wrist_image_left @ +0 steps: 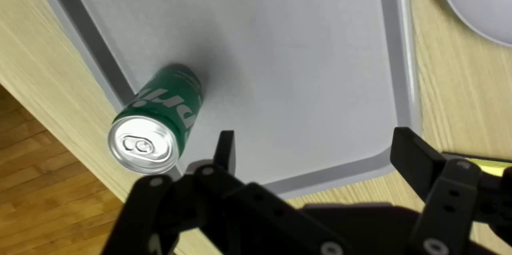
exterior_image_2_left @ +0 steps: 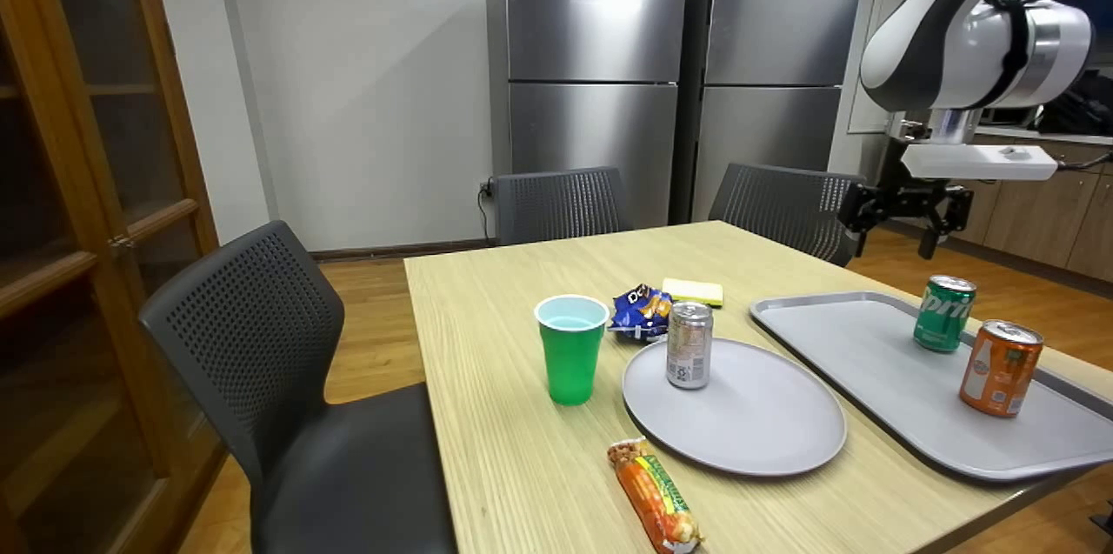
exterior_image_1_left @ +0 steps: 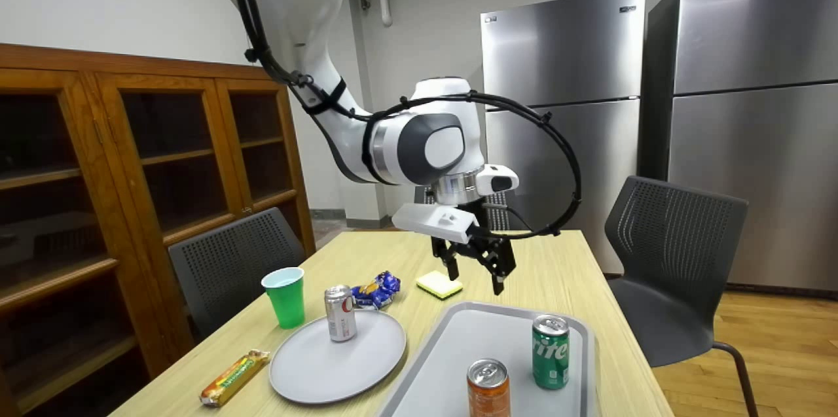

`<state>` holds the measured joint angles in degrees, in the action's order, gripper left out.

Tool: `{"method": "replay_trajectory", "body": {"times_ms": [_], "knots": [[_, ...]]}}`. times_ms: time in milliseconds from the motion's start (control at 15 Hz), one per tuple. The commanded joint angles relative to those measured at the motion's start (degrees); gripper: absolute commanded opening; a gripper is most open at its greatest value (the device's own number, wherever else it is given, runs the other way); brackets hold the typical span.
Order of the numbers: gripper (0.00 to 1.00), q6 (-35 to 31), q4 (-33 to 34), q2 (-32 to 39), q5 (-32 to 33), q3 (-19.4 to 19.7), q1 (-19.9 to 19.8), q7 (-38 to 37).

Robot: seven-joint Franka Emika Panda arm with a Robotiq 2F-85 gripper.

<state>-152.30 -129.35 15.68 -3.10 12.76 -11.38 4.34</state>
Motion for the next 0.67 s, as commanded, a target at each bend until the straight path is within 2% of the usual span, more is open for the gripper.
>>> {"method": "replay_trajectory", "body": {"times_ms": [0,600], "knots": [[1.00,2.8,3.1,1.8,0.8,0.8,-1.3,-2.7],[1.00,4.7,4.9,2.4,-0.2,2.5,-4.0,-2.6]]}}
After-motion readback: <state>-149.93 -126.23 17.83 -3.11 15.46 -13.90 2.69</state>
